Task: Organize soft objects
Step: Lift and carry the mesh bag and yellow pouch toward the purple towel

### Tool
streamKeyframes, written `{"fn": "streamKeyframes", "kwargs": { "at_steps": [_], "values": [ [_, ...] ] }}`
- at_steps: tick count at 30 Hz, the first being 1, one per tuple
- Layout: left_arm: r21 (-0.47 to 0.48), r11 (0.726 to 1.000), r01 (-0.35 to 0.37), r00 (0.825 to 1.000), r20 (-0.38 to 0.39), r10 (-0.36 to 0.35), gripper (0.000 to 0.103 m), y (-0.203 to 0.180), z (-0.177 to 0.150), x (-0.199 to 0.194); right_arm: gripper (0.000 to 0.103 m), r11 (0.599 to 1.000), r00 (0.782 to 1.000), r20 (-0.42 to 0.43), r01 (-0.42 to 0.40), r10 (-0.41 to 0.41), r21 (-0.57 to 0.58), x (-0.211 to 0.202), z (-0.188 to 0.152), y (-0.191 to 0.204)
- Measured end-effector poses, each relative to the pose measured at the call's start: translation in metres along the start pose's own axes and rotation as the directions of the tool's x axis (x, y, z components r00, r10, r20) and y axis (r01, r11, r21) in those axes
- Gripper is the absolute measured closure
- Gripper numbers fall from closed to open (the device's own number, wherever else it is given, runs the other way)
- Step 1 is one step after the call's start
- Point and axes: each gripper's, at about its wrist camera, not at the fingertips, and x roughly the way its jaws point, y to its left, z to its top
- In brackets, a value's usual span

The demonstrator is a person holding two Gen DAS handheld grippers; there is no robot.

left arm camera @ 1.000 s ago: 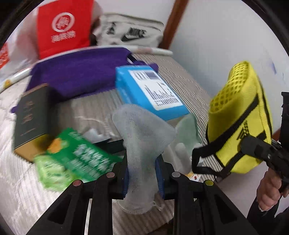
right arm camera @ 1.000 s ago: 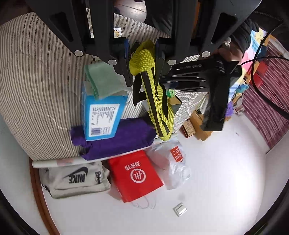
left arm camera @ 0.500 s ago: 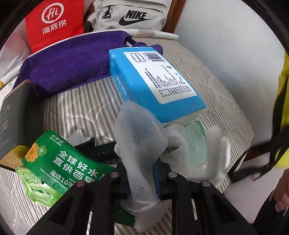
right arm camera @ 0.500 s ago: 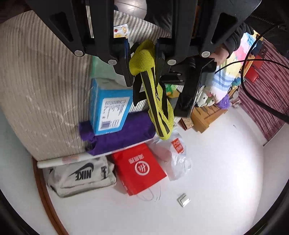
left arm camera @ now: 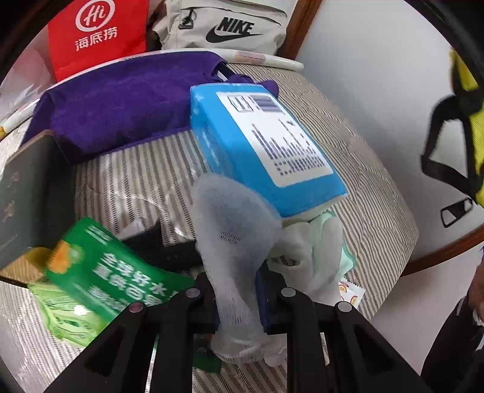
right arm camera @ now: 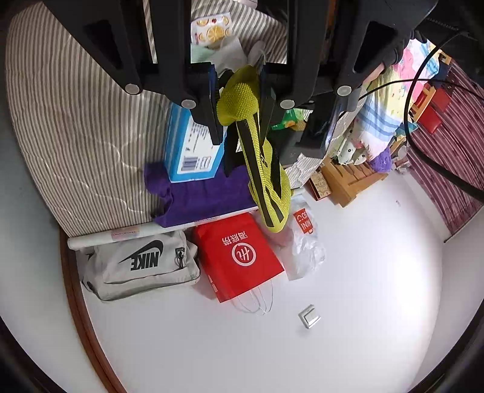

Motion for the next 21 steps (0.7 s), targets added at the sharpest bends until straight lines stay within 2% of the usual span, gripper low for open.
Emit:
{"fn": "streamKeyframes", "kwargs": {
  "at_steps": [15, 21],
  "values": [
    [-0.049, 0.998, -0.045, 0.995, 0.087, 0.05, 0.091, 0.041, 0.031, -0.043, 0.083, 0.998, 0.999, -0.05, 0.011, -0.014, -0.058, 0.064, 0.04, 0.001],
    [-0.124, 0.987, -0.103, 0.985, 0.128, 0.119, 0.091, 0.079, 0.037, -0.068, 0.083, 0.997, 0.996, -0.081, 0.04, -0.045, -0.065, 0.089, 0.05, -0.006]
  ]
}}
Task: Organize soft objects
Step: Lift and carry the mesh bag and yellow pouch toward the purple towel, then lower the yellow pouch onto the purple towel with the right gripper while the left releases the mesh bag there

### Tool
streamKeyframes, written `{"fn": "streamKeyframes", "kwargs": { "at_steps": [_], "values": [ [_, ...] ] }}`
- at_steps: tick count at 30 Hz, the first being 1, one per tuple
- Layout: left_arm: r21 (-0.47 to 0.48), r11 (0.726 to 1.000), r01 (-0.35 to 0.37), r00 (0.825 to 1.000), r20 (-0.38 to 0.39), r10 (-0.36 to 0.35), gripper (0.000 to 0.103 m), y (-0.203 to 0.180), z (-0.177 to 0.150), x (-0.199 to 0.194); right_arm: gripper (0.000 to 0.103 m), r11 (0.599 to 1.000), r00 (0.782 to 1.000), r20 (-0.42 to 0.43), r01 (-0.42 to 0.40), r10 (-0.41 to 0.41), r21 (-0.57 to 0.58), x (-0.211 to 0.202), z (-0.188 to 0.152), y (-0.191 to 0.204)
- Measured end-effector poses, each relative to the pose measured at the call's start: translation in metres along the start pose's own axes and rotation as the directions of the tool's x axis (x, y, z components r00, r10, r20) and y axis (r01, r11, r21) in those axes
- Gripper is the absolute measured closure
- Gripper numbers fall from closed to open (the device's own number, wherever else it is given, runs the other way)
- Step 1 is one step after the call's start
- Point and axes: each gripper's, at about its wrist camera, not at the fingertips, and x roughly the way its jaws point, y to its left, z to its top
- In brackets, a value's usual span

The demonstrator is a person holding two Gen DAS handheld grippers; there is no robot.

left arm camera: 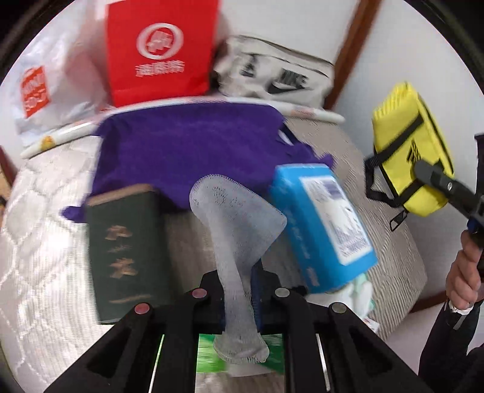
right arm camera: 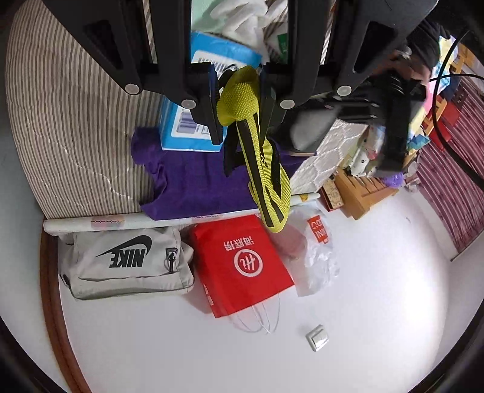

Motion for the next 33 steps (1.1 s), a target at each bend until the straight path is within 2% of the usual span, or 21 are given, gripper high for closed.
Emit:
{"fn": "streamKeyframes", "kwargs": {
  "at_steps": [6, 10, 13, 24, 27, 33],
  "values": [
    [-0.09, 0.992, -0.083, 0.996, 0.035, 0.087, 0.091, 0.05, 0.012, -0.013, 0.083, 0.999, 0.999, -0.022, 0.032, -0.033, -0.005, 0.022, 0.012, -0.007],
    [-0.11, 0.989, -0.094, 0.995, 0.036, 0.098, 0.091, 0.07, 0.024, -0.01, 0.083, 0.999, 0.999, -0.03, 0.037, -0.037, -0.002, 0.039, 0.023, -0.01],
    [-0.11, 0.988, -0.105, 0.993, 0.032, 0.11, 0.091, 0.078, 0.033, -0.005, 0.083, 0.997, 0.997, -0.038, 0.073, -0.074, -0.018, 0.054, 0.032, -0.01],
    [-0.083, 0.99, -0.113, 0.993, 0.036, 0.116, 0.091, 0.1, 0.094, 0.031, 0.083, 0.99, 0.987, -0.077, 0.138, -0.139, -0.024, 0.111, 0.066, -0.02],
    [-0.089, 0.991, -0.095, 0.995, 0.026, 0.098, 0.091, 0.106, 0.11, 0.045, 0.083, 0.987, 0.983, -0.091, 0.156, -0.158, -0.03, 0.127, 0.072, -0.021],
    [-0.1, 0.99, -0.095, 0.995, -0.014, 0.094, 0.091, 0.114, 0.136, 0.074, 0.083, 0.981, 0.967, -0.17, 0.193, -0.191, -0.004, 0.167, 0.08, -0.036]
  ]
}}
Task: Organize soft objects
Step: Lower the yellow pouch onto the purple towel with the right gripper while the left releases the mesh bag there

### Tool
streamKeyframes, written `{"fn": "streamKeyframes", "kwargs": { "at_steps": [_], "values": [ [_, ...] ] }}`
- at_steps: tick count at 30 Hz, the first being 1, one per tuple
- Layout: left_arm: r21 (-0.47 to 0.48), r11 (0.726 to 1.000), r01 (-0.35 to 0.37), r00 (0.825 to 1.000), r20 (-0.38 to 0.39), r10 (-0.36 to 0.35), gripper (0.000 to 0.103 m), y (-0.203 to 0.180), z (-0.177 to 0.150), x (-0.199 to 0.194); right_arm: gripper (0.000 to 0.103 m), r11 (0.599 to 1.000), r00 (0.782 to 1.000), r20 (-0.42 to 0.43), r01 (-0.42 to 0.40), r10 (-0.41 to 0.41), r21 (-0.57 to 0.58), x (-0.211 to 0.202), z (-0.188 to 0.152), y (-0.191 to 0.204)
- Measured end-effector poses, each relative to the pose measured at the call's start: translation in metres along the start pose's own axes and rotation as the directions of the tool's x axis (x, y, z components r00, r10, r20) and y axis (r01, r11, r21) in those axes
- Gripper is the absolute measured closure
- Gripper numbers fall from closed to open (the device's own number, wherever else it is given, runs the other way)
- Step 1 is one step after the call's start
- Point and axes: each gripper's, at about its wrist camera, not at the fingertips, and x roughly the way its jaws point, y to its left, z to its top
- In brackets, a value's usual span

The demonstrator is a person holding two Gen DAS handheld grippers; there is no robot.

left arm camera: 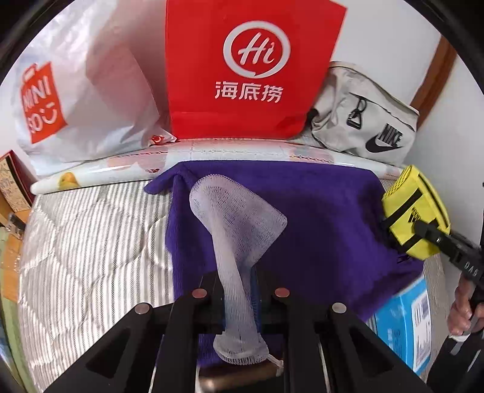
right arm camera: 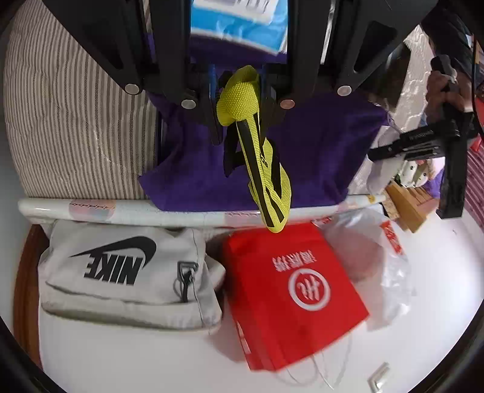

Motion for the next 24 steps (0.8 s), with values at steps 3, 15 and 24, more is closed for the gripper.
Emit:
{"fn": "streamKeyframes", "kwargs": {
  "at_steps": [3, 15, 24],
  "values": [
    [-0.011, 1.0, 0.019, 1.0, -0.025, -0.019, 0.091, 0.001, 0.011, 0.016, 0.083, 1.0, 0.999, -0.043, 0.002, -0.002, -0.002, 0.021, 0.006, -0.003],
    [-0.013, 0.999, 0.037, 0.993, -0.11, -0.038, 0.091, -0.002, 0.03, 0.067, 0.078, 0.999, 0.984, -0.176, 0.014, -0.008, 0.033, 0.072, 0.018, -0.016],
    [0.026, 0.999, -0.031, 0.995, -0.099, 0.034, 0.05, -0.008, 0.034, 0.069, 0.055, 0.995, 0.985, -0.147, 0.079, -0.087, -0.059, 0.065, 0.024, -0.01]
  ]
}}
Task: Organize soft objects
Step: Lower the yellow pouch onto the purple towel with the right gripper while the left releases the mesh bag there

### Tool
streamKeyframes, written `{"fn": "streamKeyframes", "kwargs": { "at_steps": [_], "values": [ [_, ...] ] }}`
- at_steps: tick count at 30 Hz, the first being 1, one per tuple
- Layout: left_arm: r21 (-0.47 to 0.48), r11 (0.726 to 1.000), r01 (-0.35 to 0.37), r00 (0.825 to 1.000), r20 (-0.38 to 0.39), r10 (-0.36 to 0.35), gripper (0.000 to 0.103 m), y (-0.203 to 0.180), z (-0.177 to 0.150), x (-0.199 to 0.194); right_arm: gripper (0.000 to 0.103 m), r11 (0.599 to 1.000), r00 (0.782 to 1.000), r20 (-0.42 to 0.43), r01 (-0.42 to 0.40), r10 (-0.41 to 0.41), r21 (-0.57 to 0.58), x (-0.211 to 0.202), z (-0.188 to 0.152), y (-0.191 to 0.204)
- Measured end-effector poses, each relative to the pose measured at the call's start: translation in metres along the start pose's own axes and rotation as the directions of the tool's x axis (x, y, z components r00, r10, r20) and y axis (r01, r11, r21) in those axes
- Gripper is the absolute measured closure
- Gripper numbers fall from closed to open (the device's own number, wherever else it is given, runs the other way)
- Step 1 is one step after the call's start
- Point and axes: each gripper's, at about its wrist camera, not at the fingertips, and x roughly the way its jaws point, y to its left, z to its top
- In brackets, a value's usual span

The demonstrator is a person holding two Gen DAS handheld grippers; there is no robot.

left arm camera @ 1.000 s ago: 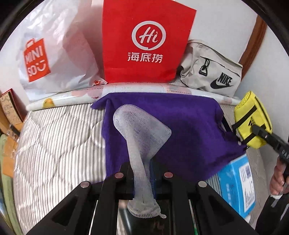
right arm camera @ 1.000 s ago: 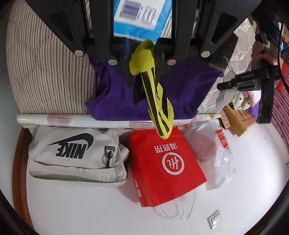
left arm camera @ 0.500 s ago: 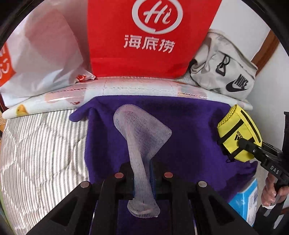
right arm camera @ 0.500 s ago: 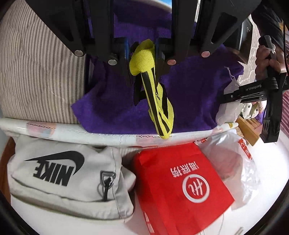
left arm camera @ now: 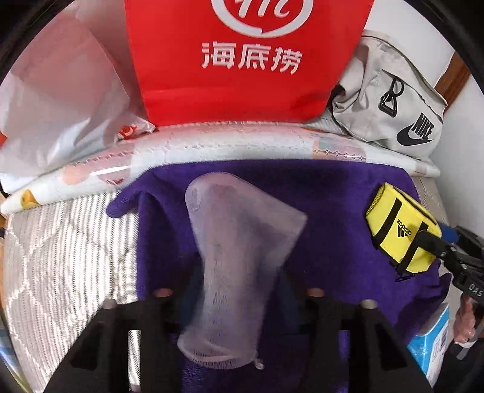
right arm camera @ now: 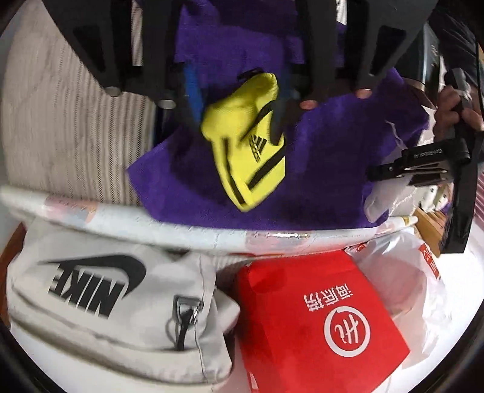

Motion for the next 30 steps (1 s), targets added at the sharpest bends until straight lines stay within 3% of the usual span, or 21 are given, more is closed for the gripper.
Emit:
{"fn": "streamKeyframes", "kwargs": {
  "at_steps": [2, 9, 15, 16, 19, 22, 30],
  "values": [
    [0.003, 1.0, -0.008, 1.0, 0.018, 0.008, 0.046, 0.0, -0.001, -0.007, 0.045, 1.0, 0.999, 0.029, 0.024, -0.024, -0.001, -0.008, 0.001, -0.001],
    [-0.025, 0.999, -0.04, 0.997, 0.057, 0.042, 0.046, 0.007, -0.013, -0.043, 0.044, 0.998, 0.997, 0.066, 0.044, -0.047, 0.037, -0.042, -0.003, -0.008],
    [-0.011, 1.0, 0.014, 0.996, 0.092, -0.013, 0.045, 0.006, -0.025, -0.07, 0.033, 0.998, 0.989, 0.133, 0.059, -0.064, 0.038, -0.086, -0.022, 0.002],
    [-0.009, 0.999, 0.036, 0.995, 0.096, -0.035, 0.043, 0.004, -0.027, -0.071, 0.033, 0.998, 0.988, 0.143, 0.055, -0.06, 0.04, -0.095, -0.027, 0.004],
    [-0.038, 0.999, 0.039, 0.995, 0.093, -0.035, 0.016, 0.0, -0.031, -0.069, 0.032, 0.998, 0.987, 0.158, 0.033, -0.04, 0.044, -0.113, -0.042, 0.006],
    [-0.059, 0.996, 0.068, 0.991, 0.115, -0.06, 0.012, -0.001, -0.039, -0.072, 0.031, 0.999, 0.988, 0.148, 0.028, -0.035, 0.045, -0.121, -0.055, 0.01],
    [-0.068, 0.997, 0.031, 0.993, 0.113, -0.023, 0.012, -0.003, -0.055, -0.078, 0.031, 0.999, 0.989, 0.146, 0.002, -0.008, 0.043, -0.134, -0.081, 0.023]
  ]
}}
